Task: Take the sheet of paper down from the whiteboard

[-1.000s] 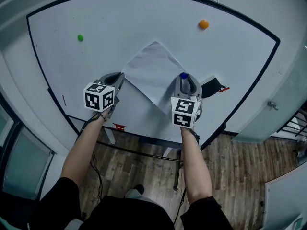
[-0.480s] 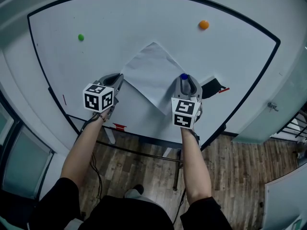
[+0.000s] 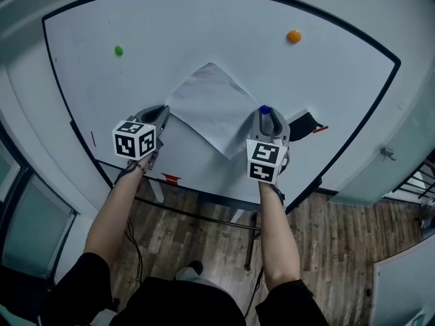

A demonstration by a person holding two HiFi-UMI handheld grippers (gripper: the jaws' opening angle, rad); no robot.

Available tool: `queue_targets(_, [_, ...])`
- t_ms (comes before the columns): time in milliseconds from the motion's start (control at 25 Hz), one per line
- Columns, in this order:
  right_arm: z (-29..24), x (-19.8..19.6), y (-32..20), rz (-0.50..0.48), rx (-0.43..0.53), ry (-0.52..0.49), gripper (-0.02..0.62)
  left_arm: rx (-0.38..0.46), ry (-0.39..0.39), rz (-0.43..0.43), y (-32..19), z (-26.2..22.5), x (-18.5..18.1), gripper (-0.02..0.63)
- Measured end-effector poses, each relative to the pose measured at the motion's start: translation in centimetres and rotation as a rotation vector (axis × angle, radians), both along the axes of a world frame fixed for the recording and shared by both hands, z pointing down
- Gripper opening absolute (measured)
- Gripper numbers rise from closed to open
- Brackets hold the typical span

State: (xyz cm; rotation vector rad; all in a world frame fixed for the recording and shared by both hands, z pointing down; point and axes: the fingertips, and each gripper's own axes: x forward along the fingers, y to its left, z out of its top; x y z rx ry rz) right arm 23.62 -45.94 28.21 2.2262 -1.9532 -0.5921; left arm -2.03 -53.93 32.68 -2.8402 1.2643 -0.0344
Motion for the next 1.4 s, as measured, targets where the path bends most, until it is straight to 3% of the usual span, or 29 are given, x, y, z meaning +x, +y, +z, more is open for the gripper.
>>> queue_targets(280, [0.0, -0.4, 0.2, 0.002, 0.001, -0.003, 0.127, -0.013, 0.013, -0.050, -0.1, 0.6, -2.7, 0.018])
queue_targets(600, [0.1, -0.3, 0.2, 0.012, 0.010, -0.004, 0.127, 0.004, -0.001, -0.015, 1.5, 1.0, -3.2, 0.018])
queue_targets(1400, [0.0, -0.2, 0.2, 0.014, 0.005, -0.022, 0.127, 0.094, 0.064, 0.101, 6.5, -3.7, -0.7, 0.018])
